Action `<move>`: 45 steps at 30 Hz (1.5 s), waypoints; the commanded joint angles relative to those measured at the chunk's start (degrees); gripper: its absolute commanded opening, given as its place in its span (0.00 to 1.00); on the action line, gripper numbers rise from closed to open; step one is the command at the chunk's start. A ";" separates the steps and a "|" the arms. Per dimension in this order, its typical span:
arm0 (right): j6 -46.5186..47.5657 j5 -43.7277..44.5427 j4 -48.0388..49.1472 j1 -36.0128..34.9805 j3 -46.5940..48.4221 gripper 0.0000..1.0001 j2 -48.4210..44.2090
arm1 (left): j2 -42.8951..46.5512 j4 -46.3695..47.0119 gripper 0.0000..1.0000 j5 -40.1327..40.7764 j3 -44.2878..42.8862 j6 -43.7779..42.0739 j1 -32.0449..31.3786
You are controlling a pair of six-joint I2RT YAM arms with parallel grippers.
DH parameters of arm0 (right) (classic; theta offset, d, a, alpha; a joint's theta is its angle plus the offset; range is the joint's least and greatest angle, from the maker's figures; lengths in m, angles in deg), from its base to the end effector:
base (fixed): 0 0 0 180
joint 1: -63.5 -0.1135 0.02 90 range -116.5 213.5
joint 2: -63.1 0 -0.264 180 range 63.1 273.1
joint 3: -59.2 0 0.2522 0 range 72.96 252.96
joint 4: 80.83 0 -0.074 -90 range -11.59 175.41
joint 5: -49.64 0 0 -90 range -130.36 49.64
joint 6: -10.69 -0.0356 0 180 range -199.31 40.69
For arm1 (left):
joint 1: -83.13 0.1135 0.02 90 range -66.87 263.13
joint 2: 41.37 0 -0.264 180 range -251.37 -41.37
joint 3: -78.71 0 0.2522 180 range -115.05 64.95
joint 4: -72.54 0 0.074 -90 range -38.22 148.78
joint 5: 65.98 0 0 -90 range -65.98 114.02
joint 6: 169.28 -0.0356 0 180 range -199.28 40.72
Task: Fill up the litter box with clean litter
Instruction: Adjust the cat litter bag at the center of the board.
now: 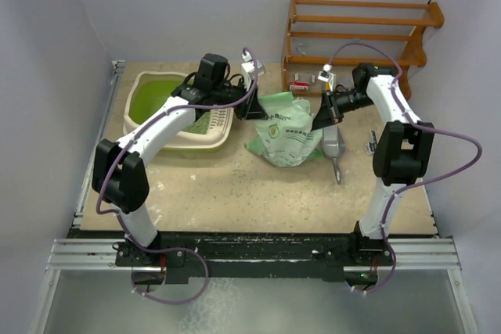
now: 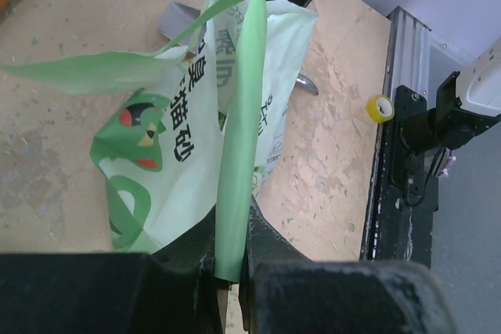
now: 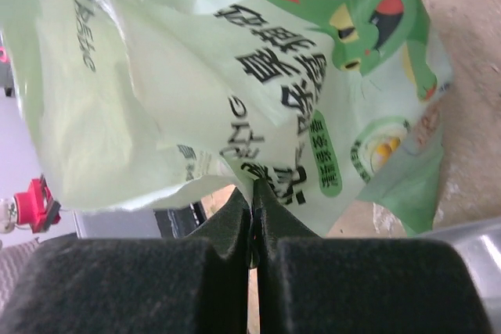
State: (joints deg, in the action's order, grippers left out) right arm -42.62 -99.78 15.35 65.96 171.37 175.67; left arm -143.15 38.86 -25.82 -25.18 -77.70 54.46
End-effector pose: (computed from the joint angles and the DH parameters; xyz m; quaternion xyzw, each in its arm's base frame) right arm 0.3838 0.0142 0.2639 -0.2792 0.8217 0.4517 0.2071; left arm 0.3454 -0.2199 0.3305 0.3853 0.7214 -0.4705 0.3314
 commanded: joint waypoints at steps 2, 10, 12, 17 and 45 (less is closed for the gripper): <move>2.17 -0.68 0.13 -4.99 4.10 0.00 -0.08 | 6.77 1.72 0.03 1.37 2.90 1.80 -0.51; 0.33 -0.49 0.92 -5.91 9.60 0.00 -1.07 | 9.18 2.49 0.03 4.63 3.63 1.66 -0.40; 0.33 -0.49 0.92 -5.89 9.67 0.00 -2.05 | 9.27 3.28 0.03 5.25 3.76 2.15 -0.37; 0.33 -0.49 0.92 -5.89 3.70 0.00 -3.63 | 9.36 5.56 0.03 7.58 5.30 2.54 -0.43; -23.57 10.88 33.42 11.50 -12.89 0.53 -36.96 | 30.46 43.88 0.79 33.39 33.95 14.08 0.54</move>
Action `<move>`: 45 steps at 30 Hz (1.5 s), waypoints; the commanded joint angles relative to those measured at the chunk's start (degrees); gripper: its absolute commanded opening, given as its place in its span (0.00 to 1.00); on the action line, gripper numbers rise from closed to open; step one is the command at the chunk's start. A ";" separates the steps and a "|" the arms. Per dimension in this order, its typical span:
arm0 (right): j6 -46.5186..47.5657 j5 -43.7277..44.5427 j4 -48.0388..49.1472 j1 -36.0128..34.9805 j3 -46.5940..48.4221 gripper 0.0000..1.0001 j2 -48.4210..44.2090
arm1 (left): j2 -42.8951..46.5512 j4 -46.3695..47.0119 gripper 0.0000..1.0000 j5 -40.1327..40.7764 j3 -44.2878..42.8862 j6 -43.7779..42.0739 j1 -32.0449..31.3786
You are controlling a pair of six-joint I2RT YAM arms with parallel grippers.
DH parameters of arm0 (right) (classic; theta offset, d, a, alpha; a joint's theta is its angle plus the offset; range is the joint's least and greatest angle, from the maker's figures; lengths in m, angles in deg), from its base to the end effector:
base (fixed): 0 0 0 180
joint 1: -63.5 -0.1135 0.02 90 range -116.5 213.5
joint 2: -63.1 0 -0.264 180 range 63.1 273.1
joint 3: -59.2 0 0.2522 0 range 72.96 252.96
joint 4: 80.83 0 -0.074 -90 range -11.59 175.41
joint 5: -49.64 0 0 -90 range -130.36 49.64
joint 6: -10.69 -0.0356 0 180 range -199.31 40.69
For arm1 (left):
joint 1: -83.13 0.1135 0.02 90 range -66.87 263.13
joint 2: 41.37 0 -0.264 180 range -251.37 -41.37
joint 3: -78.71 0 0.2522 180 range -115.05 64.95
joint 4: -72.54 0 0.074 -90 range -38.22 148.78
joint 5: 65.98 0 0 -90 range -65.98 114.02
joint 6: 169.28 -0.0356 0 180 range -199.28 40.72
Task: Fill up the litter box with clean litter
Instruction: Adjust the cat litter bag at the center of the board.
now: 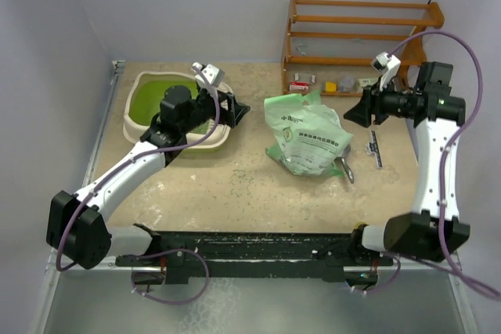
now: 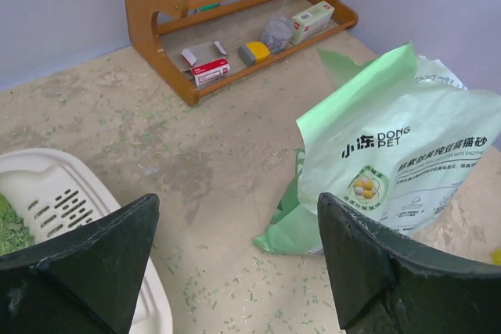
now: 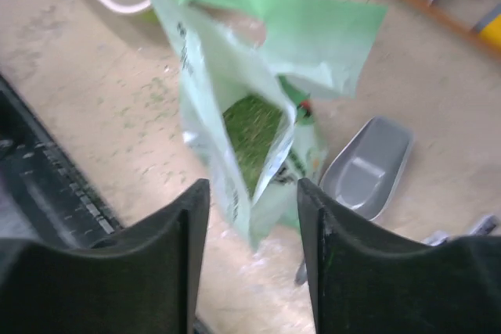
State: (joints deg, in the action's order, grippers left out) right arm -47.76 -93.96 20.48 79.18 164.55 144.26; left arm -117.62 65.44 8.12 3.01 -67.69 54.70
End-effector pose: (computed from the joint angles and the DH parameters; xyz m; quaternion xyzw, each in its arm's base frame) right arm 0.2626 -0.0440 0.4003 -0.2535 0.8230 0.2844 0.4213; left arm 0.2739 -0.1594 0.3531 0.1992 0.7241 -0.3209 0.5770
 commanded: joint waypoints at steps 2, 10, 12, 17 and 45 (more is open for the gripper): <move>-21.10 3.50 29.94 -1.71 -10.07 0.52 -7.85 | 4.94 19.19 0.79 -1.94 7.25 4.76 0.20; -24.77 10.35 25.58 -0.59 -20.02 0.44 -20.39 | 4.08 25.97 0.58 -9.62 12.07 13.83 0.03; -25.50 15.24 29.08 0.12 -24.68 0.46 -28.76 | 5.83 33.41 0.69 -8.51 16.83 15.86 -0.13; -26.13 18.31 39.31 0.16 -39.05 0.98 -44.18 | 4.05 65.64 0.73 3.71 32.55 25.47 -0.05; 71.25 -24.20 -26.46 24.49 -25.95 0.77 10.41 | -29.10 62.50 0.83 -2.08 17.96 -14.48 -6.51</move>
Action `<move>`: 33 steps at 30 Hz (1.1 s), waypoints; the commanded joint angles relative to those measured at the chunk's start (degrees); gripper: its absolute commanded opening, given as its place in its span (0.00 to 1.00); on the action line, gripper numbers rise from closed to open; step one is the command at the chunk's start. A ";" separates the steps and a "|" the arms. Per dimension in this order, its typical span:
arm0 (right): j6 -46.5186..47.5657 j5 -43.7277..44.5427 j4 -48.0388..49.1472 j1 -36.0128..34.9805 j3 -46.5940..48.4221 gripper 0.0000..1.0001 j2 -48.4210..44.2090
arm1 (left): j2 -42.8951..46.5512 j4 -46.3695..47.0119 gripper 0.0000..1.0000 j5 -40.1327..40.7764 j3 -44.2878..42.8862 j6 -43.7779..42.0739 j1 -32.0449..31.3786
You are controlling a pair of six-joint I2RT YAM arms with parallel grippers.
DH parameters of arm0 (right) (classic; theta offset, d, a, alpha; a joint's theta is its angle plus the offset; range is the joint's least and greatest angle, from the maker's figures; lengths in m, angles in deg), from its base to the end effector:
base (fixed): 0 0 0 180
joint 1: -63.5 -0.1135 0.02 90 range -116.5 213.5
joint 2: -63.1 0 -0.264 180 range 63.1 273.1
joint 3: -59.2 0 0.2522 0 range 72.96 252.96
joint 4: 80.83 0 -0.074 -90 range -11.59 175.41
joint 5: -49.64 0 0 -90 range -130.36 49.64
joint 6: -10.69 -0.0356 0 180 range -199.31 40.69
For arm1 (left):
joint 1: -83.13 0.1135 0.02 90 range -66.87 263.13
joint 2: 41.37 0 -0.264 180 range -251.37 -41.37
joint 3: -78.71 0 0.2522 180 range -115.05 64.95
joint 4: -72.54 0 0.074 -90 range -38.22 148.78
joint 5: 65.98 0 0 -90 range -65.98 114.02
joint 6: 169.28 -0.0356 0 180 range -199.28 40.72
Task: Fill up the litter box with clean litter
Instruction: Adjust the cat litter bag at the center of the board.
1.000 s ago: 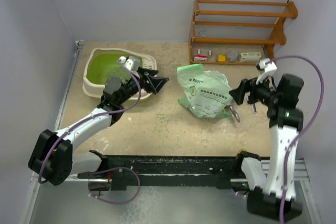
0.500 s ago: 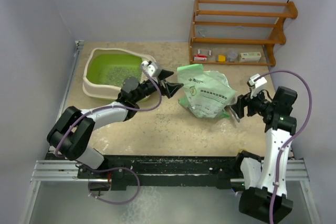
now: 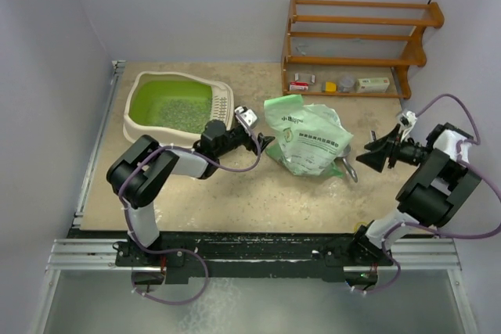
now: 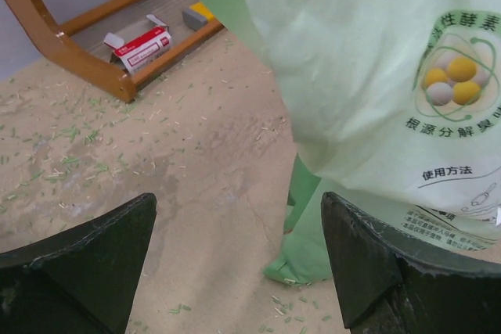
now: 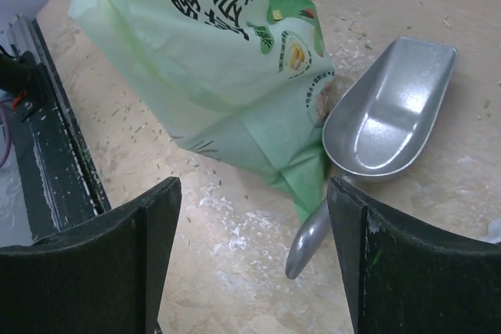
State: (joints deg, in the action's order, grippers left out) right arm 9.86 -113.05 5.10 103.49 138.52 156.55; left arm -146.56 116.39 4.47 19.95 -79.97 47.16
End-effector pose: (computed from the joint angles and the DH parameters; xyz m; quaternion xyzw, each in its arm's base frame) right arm 0.2165 -0.1372 0.2351 -0.2457 0.7622 0.3662 0.4738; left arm 0.2928 -0.2272 0.1807 0.3354 0.6393 -0.3233 0.6118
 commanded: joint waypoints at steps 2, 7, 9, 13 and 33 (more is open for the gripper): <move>13.95 -5.71 -11.12 0.10 -0.17 0.77 -2.29 | -0.28 14.54 0.83 0.32 1.47 -0.32 2.20; 13.28 -6.63 -9.04 -2.91 0.32 0.77 -3.69 | -1.41 17.76 0.83 -3.21 -0.30 2.01 3.53; 12.76 -7.03 -8.79 -6.17 1.24 0.77 -3.24 | -1.98 17.84 0.83 -4.41 -1.18 1.88 3.54; 10.82 -9.45 -8.81 -10.17 4.56 0.75 0.45 | -4.03 18.86 0.84 -4.85 -3.36 1.91 3.85; 9.59 -10.71 -8.92 -16.69 9.93 0.70 5.85 | 4.00 18.10 0.85 -13.49 -2.44 6.50 6.20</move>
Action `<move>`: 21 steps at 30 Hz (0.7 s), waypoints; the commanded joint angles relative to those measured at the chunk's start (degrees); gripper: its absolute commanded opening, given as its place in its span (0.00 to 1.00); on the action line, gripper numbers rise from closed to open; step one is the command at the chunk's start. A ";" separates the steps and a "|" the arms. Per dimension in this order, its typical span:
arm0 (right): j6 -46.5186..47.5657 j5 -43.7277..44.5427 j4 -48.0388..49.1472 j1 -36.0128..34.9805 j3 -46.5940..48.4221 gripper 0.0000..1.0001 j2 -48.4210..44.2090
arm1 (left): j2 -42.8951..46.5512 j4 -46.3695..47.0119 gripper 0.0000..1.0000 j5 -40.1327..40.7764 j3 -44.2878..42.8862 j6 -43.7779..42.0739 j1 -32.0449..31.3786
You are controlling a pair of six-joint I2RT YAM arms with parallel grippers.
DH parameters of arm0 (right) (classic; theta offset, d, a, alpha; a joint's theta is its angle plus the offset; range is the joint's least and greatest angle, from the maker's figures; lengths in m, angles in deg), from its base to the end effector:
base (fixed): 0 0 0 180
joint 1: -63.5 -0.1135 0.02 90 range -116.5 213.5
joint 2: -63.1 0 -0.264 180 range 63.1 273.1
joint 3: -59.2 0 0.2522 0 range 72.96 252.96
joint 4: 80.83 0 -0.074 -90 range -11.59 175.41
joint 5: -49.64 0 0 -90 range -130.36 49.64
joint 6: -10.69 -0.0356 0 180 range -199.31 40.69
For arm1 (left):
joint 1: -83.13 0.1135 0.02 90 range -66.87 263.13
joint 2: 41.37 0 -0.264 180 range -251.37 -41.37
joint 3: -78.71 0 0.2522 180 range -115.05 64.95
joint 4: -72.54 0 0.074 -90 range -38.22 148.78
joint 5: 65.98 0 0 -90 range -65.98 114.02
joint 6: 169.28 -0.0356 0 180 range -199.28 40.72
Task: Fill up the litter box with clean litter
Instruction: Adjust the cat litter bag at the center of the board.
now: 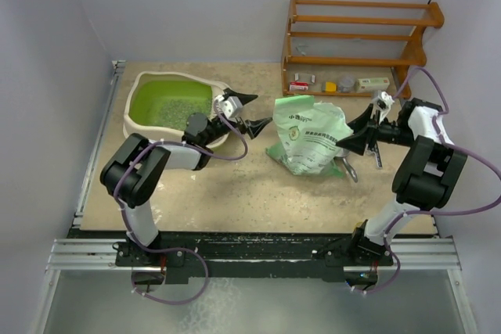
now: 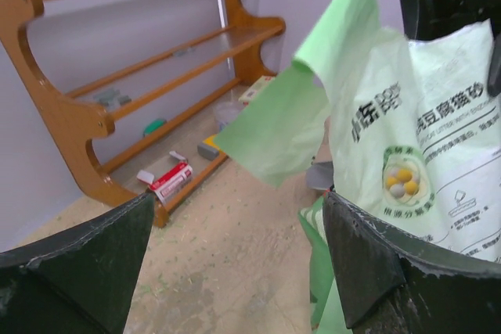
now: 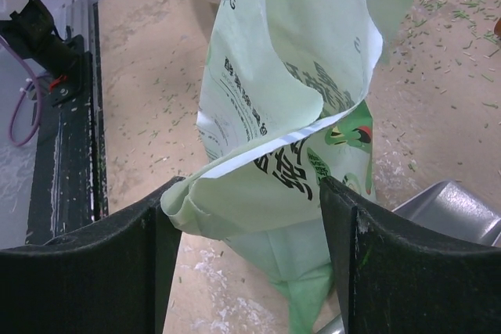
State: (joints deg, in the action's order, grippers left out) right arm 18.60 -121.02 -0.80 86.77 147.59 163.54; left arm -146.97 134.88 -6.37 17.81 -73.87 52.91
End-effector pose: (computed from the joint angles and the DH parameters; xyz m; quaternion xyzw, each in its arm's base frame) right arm 0.2753 -0.0802 0.2465 -0.3554 0.6700 0.4388 0.4819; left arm 0.3107 -0.2018 0.2221 0.3290 0.5109 -0.3856 0.6943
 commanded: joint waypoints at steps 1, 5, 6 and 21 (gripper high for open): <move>0.94 -2.74 -3.00 -0.05 0.91 0.71 -0.90 | 4.25 -0.69 0.85 -3.58 -0.95 0.81 0.43; 0.51 -3.19 -3.04 -0.74 1.89 0.69 0.26 | 2.94 -3.61 0.85 -6.13 -4.18 1.61 0.43; 0.44 -3.34 -3.00 -1.18 1.91 0.69 0.21 | 2.31 -4.20 0.85 -6.45 -4.83 1.47 0.42; -2.50 -2.91 -3.27 -4.31 5.33 0.54 1.71 | -10.75 6.06 0.86 -9.51 -16.23 9.80 0.44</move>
State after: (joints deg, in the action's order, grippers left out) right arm 17.51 -122.40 -0.78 82.53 150.43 165.64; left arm -155.63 133.00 -12.64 6.14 -69.83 53.11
